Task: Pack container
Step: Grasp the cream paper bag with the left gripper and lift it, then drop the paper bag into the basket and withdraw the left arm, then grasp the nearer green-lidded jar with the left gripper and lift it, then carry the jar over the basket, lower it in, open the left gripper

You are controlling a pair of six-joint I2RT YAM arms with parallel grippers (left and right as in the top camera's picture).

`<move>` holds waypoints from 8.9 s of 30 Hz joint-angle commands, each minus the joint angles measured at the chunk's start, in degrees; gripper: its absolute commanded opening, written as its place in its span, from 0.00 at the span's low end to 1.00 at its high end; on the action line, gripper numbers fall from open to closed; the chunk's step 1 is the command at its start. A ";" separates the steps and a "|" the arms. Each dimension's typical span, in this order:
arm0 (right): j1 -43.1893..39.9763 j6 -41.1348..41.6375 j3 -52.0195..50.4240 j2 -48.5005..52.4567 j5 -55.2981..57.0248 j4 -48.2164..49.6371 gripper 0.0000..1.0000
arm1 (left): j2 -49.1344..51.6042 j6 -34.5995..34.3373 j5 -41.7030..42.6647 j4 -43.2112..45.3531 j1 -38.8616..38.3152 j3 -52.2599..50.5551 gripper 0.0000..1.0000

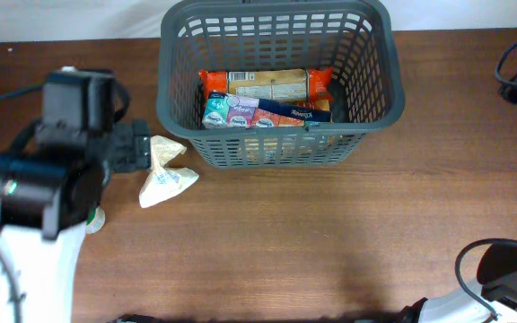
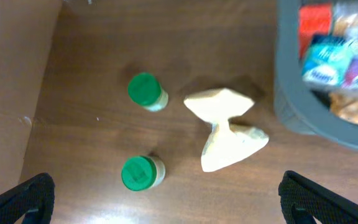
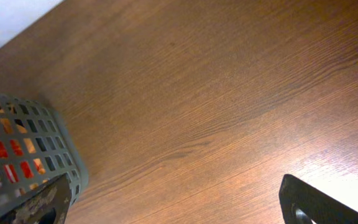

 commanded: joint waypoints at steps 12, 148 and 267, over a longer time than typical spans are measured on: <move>-0.22 0.26 -0.24 -0.39 0.96 0.92 0.99 | 21.79 5.68 36.92 -1.70 23.74 -1.14 0.99; -0.22 0.26 -0.24 -0.39 0.96 0.92 0.98 | 57.07 15.37 22.12 2.05 33.00 20.83 0.96; -0.22 0.24 -0.24 -0.39 0.96 0.92 0.99 | 42.36 22.08 21.59 1.07 -4.00 58.01 0.99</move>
